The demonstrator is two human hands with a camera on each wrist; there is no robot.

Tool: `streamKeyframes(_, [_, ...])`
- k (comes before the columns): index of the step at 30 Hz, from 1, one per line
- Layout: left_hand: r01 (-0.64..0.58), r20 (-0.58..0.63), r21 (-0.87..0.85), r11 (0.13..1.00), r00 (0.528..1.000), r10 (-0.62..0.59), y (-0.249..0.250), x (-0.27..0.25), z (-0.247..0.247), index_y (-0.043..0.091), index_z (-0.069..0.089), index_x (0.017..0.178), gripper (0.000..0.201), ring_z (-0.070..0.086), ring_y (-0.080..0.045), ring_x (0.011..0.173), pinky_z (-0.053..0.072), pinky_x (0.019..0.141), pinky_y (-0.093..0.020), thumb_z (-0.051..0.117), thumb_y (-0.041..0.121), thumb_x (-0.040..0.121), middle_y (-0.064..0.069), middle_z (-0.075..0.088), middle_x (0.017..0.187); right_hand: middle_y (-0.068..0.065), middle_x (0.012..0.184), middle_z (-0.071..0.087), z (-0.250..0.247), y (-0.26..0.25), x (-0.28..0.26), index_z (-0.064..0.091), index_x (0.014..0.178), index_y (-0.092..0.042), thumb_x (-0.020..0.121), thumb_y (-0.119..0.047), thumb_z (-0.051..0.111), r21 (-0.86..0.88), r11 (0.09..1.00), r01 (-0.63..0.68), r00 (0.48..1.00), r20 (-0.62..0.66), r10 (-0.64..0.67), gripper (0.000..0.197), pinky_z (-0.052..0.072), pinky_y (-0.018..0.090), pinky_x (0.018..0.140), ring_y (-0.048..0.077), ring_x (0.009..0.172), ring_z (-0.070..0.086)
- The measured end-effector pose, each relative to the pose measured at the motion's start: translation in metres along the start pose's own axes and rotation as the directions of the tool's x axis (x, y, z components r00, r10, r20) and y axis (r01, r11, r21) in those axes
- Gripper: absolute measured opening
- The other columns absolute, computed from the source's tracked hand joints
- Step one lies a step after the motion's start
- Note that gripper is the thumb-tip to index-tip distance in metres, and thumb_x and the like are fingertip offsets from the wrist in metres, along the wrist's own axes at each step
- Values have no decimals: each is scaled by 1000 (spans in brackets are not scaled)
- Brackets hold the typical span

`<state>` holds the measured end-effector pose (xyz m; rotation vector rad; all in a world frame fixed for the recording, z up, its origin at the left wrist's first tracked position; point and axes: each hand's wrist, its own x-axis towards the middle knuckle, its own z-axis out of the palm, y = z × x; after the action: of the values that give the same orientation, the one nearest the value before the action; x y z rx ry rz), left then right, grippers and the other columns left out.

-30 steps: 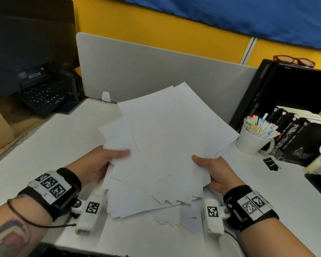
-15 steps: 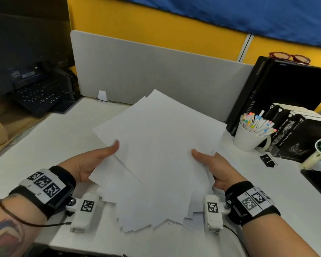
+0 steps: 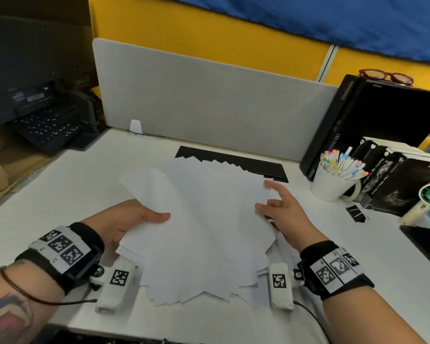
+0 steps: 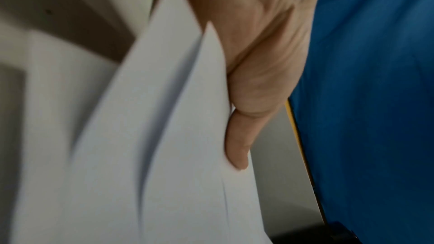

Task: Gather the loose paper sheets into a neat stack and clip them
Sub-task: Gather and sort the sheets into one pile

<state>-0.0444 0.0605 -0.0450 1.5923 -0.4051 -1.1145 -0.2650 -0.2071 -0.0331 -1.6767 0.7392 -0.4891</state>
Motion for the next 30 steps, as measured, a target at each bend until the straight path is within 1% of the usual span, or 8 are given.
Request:
streamKeyframes(3, [6, 2, -2, 1000, 1000, -6, -2, 1, -1, -5, 76, 102, 83, 78, -35, 78, 64, 62, -41, 103, 24, 28, -25, 77, 101, 1, 69, 48, 2, 4, 1, 58, 134, -20, 84, -9, 78, -45, 997, -69, 998, 12, 69, 55, 45, 19, 64, 14, 64, 55])
streamKeyframes(7, [29, 17, -21, 999, 999, -28, -2, 2, -4, -1, 82, 81, 62, 77, -36, 77, 64, 63, -42, 102, 23, 27, -28, 76, 103, 10, 108, 70, 5, 1, -2, 65, 125, -11, 83, -16, 81, 68, 988, -138, 990, 3, 138, 45, 53, 18, 64, 17, 86, 70])
streamKeyframes(11, [45, 23, -31, 998, 999, -44, -4, 4, -7, -4, 81, 89, 90, 77, -37, 83, 64, 66, -42, 105, 31, 10, -27, 75, 105, 11, 83, 74, 8, -2, -5, 72, 99, 1, 84, -18, 79, 74, 979, -192, 981, 17, 191, 26, 51, 22, 49, 16, 58, 68])
streamKeyframes(15, [19, 27, -26, 999, 999, -18, -2, 3, -3, -1, 75, 113, 93, 74, -40, 102, 60, 87, -50, 105, 32, 31, -24, 74, 115, 15, 77, 72, 10, -2, -6, 70, 88, 4, 83, -7, 78, 57, 975, -213, 977, 37, 211, 15, 53, 23, 50, 19, 53, 67])
streamKeyframes(19, [-19, 11, -68, 997, 1000, 20, 3, 1, 6, 8, 73, 118, 47, 76, -30, 99, 61, 81, -39, 78, 32, 78, -17, 75, 118, 18, 80, 64, 6, -6, -5, 70, 77, 4, 76, 2, 72, -60, 965, -255, 954, 148, 261, 3, 51, 31, 67, 29, 70, 62])
streamKeyframes(22, [-13, -13, -98, 995, 1000, 12, 4, -2, 9, 12, 71, 125, 54, 72, -34, 110, 55, 97, -45, 80, 41, 81, -15, 74, 121, 11, 74, 63, 3, -12, -10, 72, 66, -2, 70, -4, 72, -184, 962, -204, 935, 256, 247, 5, 44, 25, 58, 18, 62, 57])
streamKeyframes(26, [-12, -71, -27, 1000, 997, 10, -1, 3, 4, 4, 68, 125, 109, 74, -40, 103, 55, 95, -58, 104, 40, 28, -20, 76, 114, 10, 84, 66, 3, -10, -7, 71, 88, -10, 80, -18, 82, -77, 979, -191, 971, 131, 200, 16, 42, 24, 54, 18, 59, 54])
streamKeyframes(30, [-16, -68, 14, 1000, 998, 17, -2, 3, -2, 3, 70, 121, 106, 73, -39, 103, 56, 95, -53, 104, 36, 27, -19, 76, 112, 8, 96, 62, 1, -10, -4, 52, 127, -32, 92, -10, 70, 95, 992, -88, 988, -122, 99, 44, 55, 27, 55, 24, 73, 67])
